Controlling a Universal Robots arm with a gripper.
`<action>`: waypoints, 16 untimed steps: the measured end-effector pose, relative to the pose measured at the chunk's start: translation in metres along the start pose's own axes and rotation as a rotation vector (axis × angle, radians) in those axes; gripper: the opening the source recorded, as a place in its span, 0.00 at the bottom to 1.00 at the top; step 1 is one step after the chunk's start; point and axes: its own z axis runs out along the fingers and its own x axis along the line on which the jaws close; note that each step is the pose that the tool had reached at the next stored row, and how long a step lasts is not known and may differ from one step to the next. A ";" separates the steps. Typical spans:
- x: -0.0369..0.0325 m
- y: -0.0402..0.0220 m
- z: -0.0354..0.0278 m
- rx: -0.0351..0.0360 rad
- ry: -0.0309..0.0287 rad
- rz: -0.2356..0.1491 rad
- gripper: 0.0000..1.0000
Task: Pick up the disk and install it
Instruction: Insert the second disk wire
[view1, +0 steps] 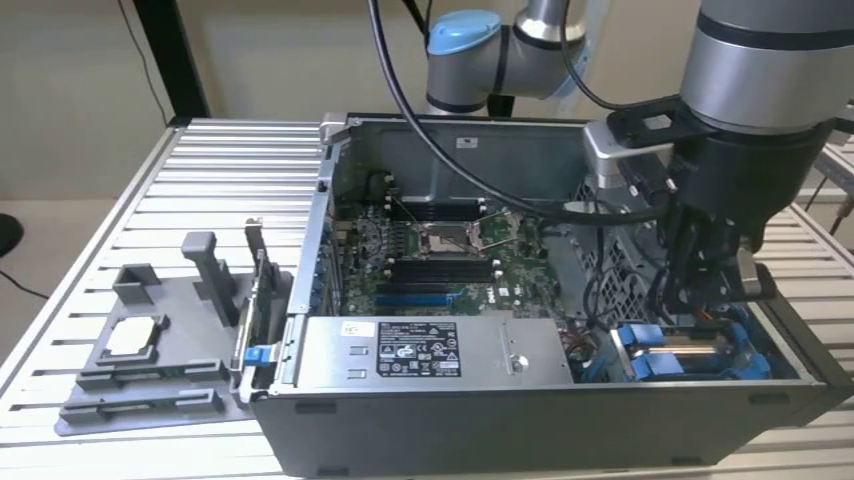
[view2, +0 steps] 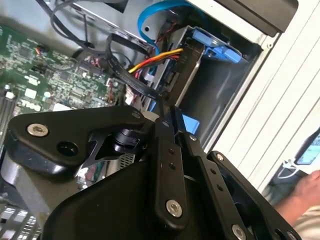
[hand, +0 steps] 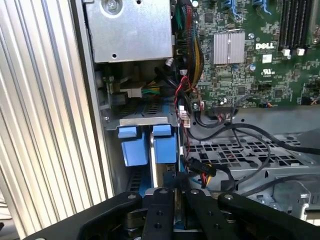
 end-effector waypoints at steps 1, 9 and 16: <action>0.0000 0.0001 0.0006 0.0066 0.0004 0.000 0.00; -0.0023 0.0014 0.0053 0.0747 -0.0025 -0.019 0.00; -0.0044 0.0047 0.0108 0.0881 0.0296 -0.018 0.00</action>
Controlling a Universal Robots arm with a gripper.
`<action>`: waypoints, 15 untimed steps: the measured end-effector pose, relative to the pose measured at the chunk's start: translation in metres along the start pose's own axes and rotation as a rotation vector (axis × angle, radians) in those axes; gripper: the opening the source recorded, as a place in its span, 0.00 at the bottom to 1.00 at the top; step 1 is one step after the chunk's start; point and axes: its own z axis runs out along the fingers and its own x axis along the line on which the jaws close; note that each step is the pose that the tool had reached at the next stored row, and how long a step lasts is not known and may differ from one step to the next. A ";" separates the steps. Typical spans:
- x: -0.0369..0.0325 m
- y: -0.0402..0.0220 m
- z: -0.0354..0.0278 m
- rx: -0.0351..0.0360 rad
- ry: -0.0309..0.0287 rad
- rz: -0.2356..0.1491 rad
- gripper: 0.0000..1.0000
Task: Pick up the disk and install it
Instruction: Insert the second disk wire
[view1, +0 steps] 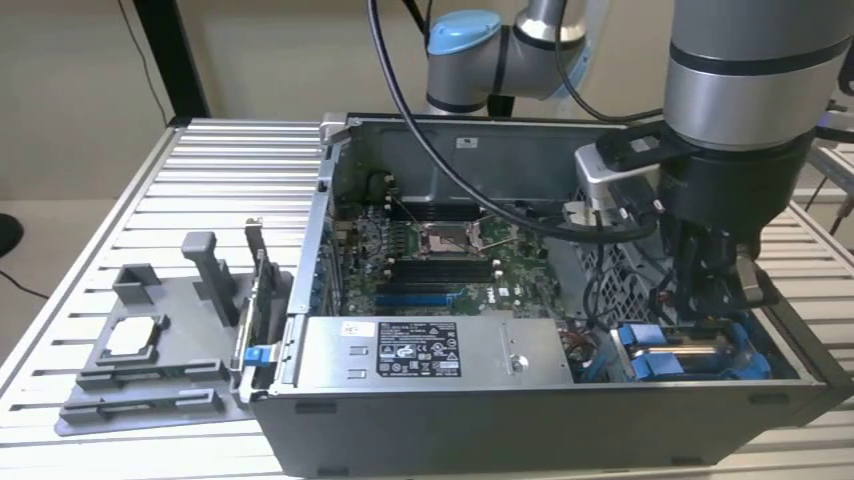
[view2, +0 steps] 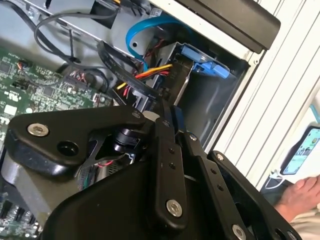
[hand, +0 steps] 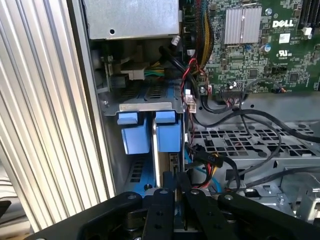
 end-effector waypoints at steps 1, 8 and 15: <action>-0.0013 0.0004 0.0007 0.0006 0.0062 -0.001 0.00; -0.0071 0.0016 0.0032 0.0047 0.0486 -0.014 0.00; -0.0094 0.0032 0.0072 0.0050 0.0508 -0.014 0.00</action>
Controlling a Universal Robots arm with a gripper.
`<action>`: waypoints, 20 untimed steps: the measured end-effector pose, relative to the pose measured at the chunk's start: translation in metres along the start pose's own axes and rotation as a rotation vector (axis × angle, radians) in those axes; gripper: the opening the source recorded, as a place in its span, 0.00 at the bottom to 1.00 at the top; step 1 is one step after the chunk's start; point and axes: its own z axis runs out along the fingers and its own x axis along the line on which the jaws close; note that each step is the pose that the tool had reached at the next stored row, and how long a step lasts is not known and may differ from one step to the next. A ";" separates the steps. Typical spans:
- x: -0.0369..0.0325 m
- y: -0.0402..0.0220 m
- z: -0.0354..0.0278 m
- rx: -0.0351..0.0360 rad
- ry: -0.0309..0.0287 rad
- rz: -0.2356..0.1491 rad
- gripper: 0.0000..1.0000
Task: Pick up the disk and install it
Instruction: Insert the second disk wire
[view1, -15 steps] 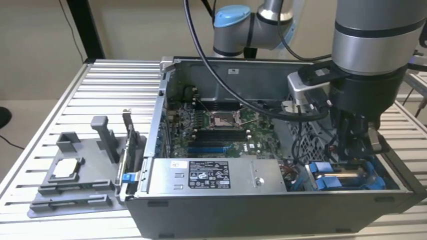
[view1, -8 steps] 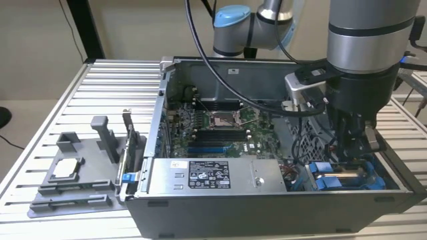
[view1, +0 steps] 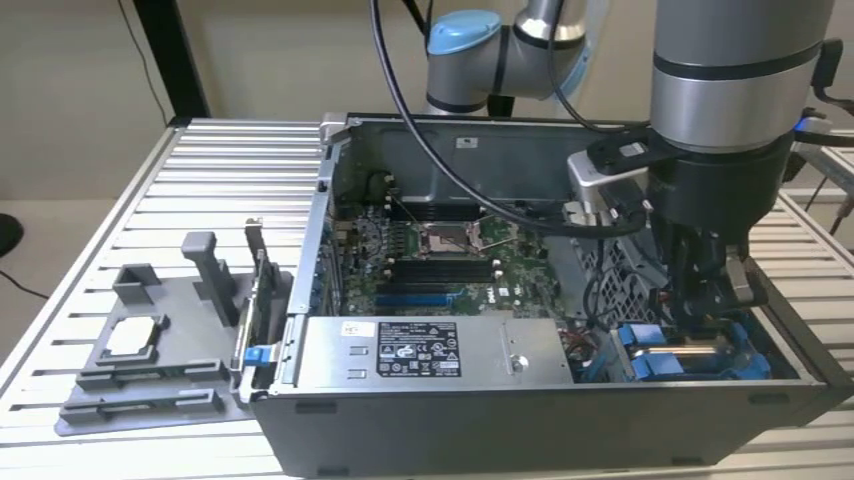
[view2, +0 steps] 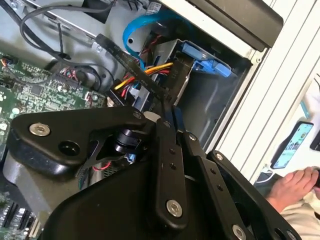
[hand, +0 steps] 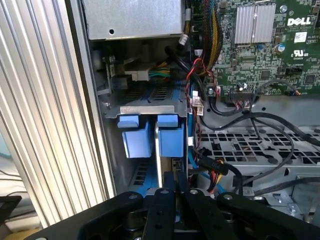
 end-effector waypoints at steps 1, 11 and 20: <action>-0.0005 0.0001 -0.0001 0.0007 0.0080 -0.002 0.00; -0.0052 0.0002 -0.0013 0.0076 0.0664 -0.020 0.00; -0.0050 0.0006 -0.0032 0.0166 0.0519 -0.015 0.00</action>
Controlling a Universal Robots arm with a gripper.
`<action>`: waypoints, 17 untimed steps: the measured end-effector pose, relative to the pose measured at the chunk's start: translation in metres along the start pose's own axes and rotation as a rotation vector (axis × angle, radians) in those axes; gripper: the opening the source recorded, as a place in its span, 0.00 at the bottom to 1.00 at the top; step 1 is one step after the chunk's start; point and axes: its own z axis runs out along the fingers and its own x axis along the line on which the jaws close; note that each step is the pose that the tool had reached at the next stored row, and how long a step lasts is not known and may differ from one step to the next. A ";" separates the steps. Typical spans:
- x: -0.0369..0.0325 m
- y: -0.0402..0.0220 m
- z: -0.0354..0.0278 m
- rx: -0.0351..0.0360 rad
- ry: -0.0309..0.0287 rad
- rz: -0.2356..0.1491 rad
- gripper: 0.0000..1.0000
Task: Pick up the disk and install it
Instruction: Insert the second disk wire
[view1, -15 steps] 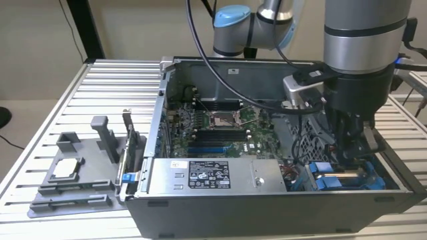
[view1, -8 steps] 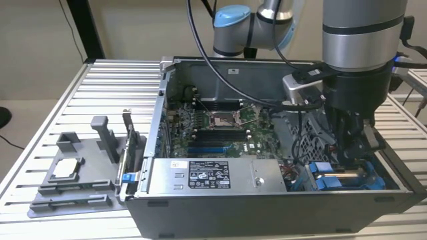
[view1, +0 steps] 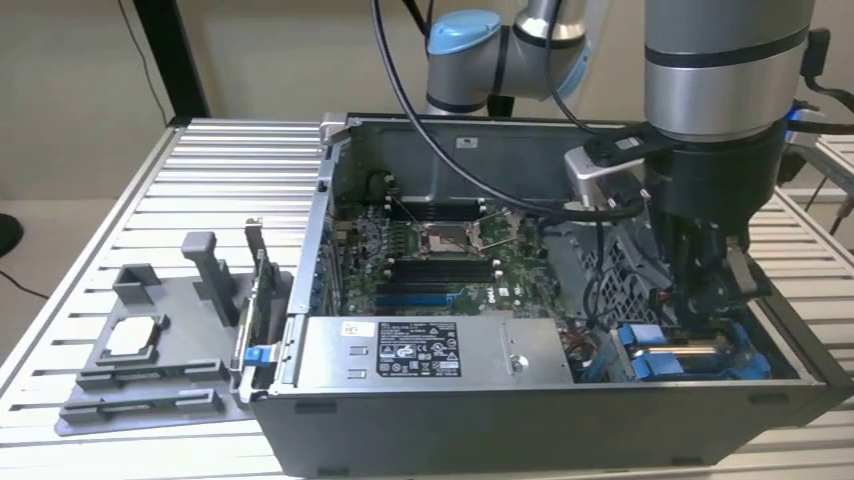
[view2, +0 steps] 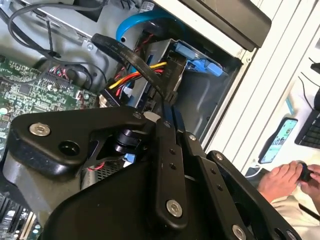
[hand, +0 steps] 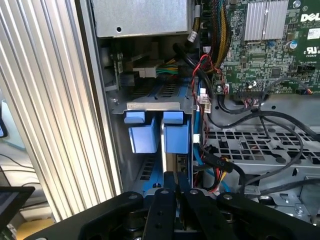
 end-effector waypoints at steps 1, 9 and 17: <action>0.0001 0.0000 -0.0002 0.0000 -0.0005 0.000 0.00; 0.0023 -0.0013 -0.0056 -0.0030 -0.0421 0.008 0.00; 0.0065 -0.0058 -0.0095 -0.0109 -0.1237 0.033 0.00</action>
